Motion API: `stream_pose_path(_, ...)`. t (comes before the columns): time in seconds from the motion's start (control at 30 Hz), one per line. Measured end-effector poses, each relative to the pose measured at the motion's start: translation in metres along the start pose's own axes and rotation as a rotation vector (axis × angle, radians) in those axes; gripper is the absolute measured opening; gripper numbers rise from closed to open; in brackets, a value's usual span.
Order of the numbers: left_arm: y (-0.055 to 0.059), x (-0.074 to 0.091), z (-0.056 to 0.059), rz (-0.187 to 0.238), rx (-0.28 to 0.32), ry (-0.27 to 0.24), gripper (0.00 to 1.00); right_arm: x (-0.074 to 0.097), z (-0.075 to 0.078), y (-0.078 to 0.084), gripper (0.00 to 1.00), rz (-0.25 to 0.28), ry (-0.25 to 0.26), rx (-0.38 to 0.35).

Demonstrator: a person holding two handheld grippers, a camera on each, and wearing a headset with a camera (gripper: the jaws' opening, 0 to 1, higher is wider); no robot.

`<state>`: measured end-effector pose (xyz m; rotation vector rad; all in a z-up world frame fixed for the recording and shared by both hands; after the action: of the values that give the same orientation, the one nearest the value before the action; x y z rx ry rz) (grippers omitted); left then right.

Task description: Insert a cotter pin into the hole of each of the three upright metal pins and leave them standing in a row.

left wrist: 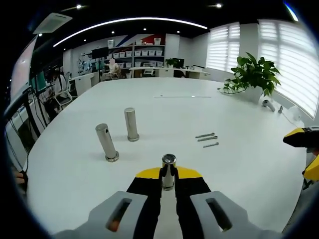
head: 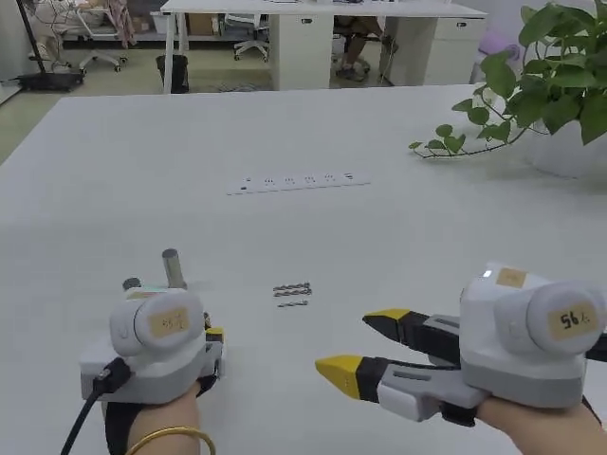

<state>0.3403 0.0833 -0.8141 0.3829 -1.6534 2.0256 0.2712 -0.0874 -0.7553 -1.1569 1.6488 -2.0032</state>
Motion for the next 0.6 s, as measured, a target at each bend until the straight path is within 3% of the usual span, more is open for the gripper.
stream_pose_path(0.27,0.0019,-0.0034,-0.0008,-0.016,0.0,0.005,0.09,-0.0014,0.0008,0.002,0.51,-0.007,0.0,-0.007)
stream_pose_path(0.47,0.0034,-0.0036,-0.0032,-0.029,-0.026,0.011,0.15,-0.0017,0.0018,0.0018,0.51,-0.007,0.0,-0.01)
stream_pose_path(0.6,-0.0027,-0.0023,-0.004,-0.004,-0.102,0.045,0.2,-0.0034,0.0037,0.0009,0.51,-0.012,-0.008,-0.018)
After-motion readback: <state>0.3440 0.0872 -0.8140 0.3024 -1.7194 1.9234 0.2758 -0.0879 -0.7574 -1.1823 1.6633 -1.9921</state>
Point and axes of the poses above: the centre of the closed fingertips' face, and the gripper's own axes: x roughly backward along the fingers, z roughly to its right, y roughly out of its underside, the point moved 4 cm from there along x, roughly backward along the fingers, and after that the axes turned 10 degrees about x, right-handed, at the moved point
